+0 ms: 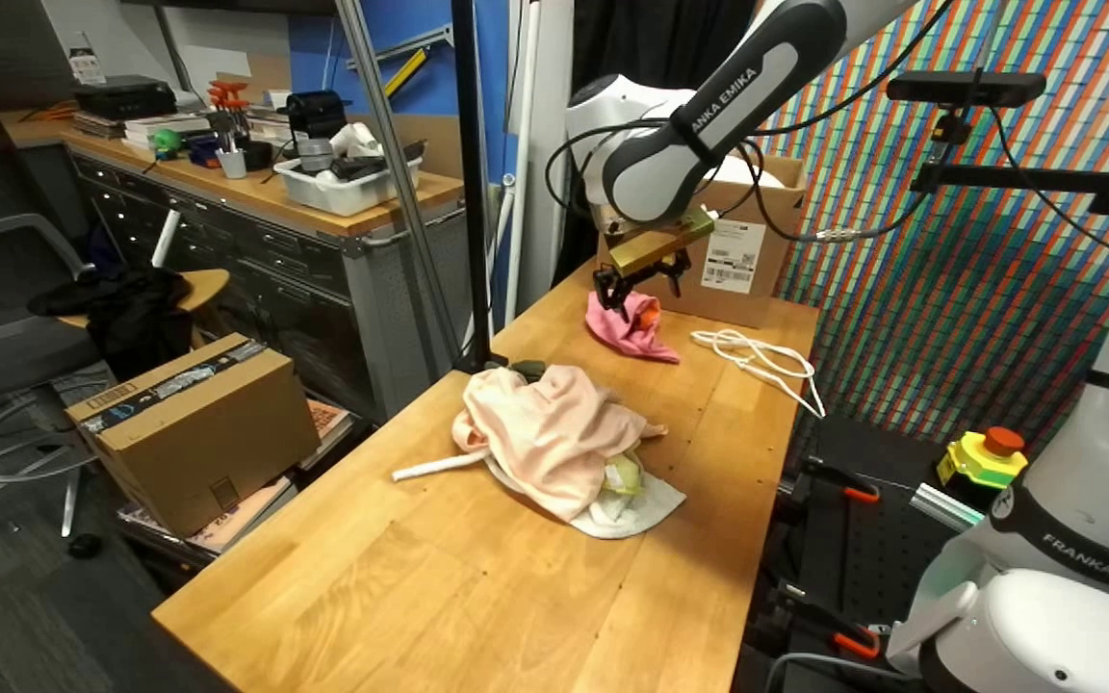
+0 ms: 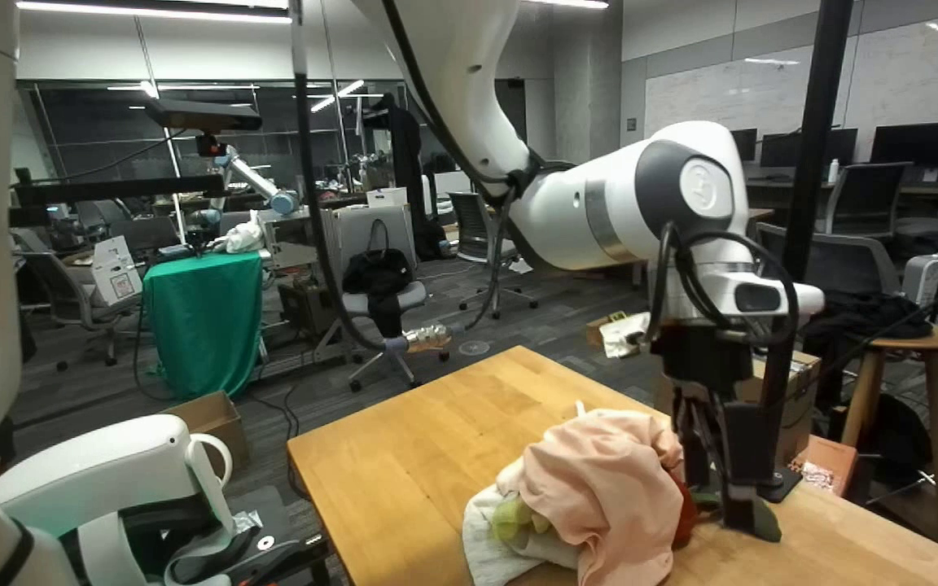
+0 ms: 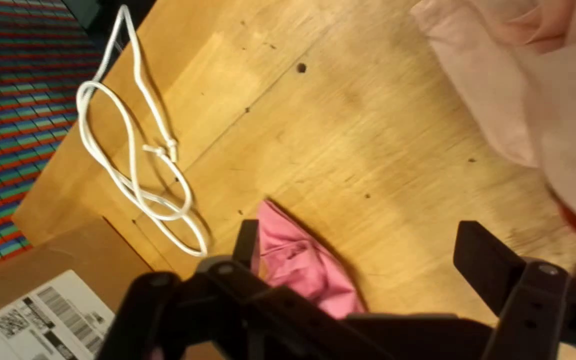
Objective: Separate the pile of clothes on the table
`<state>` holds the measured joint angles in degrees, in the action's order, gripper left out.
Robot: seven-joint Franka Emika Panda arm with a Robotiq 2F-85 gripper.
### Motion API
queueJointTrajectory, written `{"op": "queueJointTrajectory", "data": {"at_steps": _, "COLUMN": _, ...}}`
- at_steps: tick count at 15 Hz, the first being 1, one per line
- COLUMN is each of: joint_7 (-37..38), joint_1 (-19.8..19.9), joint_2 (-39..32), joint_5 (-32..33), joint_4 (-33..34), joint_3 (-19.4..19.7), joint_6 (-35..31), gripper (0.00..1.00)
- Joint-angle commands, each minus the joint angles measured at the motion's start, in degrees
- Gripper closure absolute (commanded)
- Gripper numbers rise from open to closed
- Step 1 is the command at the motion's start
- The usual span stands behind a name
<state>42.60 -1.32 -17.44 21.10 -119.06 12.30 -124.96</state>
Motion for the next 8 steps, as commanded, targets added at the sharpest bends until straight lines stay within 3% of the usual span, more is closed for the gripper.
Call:
{"op": "queueJointTrajectory", "data": {"at_steps": 1, "joint_7": -6.46, "joint_1": -1.19, "joint_2": 1.76, "joint_5": -0.84, "joint_4": -0.31, "joint_3": -4.58, "joint_6": -0.74, "gripper": 0.0}}
{"op": "queueJointTrajectory", "data": {"at_steps": 8, "joint_7": -19.09, "joint_1": -1.81, "joint_2": -2.37, "joint_5": -8.03, "joint_4": 2.54, "joint_3": -10.22, "joint_6": -3.0, "gripper": 0.0}}
